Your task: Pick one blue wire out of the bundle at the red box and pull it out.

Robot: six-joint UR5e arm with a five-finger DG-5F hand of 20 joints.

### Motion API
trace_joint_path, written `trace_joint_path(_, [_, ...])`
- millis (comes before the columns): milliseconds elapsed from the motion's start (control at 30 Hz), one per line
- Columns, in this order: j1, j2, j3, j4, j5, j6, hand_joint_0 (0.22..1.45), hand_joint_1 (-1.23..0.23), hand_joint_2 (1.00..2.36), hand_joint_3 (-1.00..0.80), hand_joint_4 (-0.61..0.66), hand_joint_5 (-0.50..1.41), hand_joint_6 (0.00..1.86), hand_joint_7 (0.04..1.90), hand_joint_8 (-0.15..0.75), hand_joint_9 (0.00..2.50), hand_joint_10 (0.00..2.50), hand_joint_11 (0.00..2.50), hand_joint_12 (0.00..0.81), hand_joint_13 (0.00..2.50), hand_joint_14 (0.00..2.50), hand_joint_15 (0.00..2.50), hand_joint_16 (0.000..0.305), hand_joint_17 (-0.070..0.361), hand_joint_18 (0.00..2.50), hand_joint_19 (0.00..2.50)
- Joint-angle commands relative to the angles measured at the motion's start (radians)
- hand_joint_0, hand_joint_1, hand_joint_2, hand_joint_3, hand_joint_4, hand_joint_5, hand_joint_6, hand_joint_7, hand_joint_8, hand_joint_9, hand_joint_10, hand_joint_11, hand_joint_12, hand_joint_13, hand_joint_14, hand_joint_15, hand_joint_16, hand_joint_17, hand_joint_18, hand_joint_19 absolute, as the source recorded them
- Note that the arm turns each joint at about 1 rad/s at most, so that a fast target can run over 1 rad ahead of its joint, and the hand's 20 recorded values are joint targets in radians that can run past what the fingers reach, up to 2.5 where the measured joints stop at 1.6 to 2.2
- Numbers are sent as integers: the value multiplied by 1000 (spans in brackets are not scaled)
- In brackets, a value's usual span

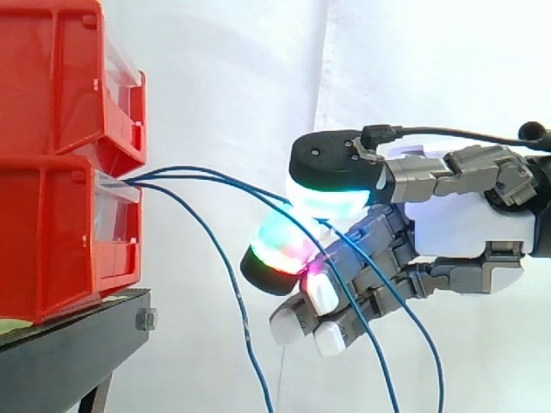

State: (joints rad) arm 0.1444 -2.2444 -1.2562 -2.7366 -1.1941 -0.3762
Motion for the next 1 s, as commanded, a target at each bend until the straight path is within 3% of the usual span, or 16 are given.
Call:
trace_joint_path(0, [0,0,0,0,1,0,608,-730,1018,-238,180,-203,943,949,375,909,19,664,438,801,15,398,61,138,748,460])
trace_joint_path(400, [0,0,0,0,-1,0,649,-797,1019,-205,94,-207,948,1001,377,905,16,668,437,812,16,397,61,136,761,434])
trace_joint_path(567, [0,0,0,0,-12,14,643,-807,1016,-280,157,-208,950,941,370,905,20,678,435,818,16,399,61,136,763,440])
trace_joint_path(800, [0,0,0,0,-25,34,569,-703,1008,-401,209,-202,938,951,379,920,17,659,443,820,15,405,62,139,760,465])
trace_joint_path(967, [0,0,0,0,-29,45,571,-689,1011,-361,208,-200,931,980,384,926,18,676,445,817,17,407,62,140,756,466])
